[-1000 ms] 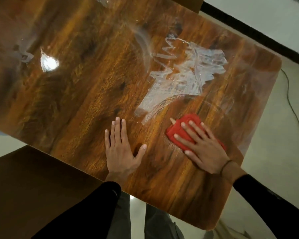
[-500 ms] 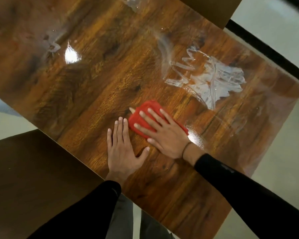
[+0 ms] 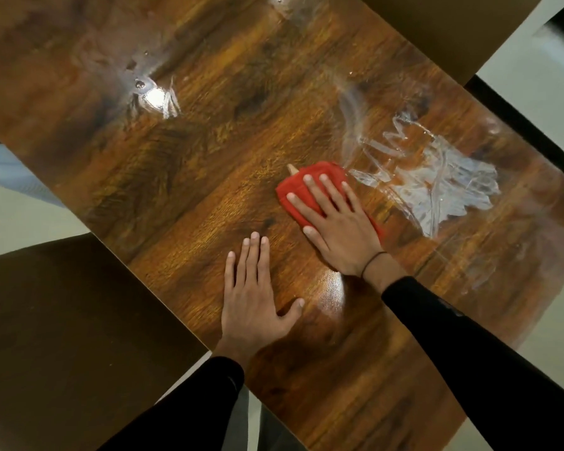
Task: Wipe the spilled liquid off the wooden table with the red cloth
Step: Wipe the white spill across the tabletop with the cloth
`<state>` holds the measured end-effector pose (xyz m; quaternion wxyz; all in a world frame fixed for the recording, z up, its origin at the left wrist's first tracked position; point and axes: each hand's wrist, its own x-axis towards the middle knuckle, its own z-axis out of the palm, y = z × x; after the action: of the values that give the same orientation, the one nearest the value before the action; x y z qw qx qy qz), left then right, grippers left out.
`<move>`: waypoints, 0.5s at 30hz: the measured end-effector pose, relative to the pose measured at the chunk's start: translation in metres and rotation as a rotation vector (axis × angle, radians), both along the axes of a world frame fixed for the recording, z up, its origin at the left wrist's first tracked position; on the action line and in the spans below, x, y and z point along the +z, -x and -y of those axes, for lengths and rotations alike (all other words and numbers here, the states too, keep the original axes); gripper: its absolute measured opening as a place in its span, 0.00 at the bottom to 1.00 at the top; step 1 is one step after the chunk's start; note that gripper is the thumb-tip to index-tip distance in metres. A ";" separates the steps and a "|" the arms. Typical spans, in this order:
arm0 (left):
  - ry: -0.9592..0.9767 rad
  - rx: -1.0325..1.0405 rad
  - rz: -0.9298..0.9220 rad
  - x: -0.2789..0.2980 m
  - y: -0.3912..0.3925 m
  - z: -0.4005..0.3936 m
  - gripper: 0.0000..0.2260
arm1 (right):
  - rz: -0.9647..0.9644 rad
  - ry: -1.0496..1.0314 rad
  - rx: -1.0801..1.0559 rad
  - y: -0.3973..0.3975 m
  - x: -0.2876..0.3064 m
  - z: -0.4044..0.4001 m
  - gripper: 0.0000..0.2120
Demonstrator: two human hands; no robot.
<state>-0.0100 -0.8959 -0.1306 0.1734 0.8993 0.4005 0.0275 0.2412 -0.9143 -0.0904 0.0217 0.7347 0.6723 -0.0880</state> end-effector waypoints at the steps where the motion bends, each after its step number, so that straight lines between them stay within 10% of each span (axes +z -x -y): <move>1: -0.003 -0.004 0.000 0.000 0.000 0.000 0.57 | 0.002 -0.002 0.048 0.004 0.001 -0.009 0.31; 15: -0.015 -0.012 0.037 -0.005 0.000 -0.002 0.55 | -0.059 0.005 0.185 -0.014 -0.008 0.056 0.33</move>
<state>-0.0096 -0.8937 -0.1355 0.1743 0.9023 0.3915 0.0458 0.2548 -0.9701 -0.0983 0.0115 0.6666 0.7373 -0.1088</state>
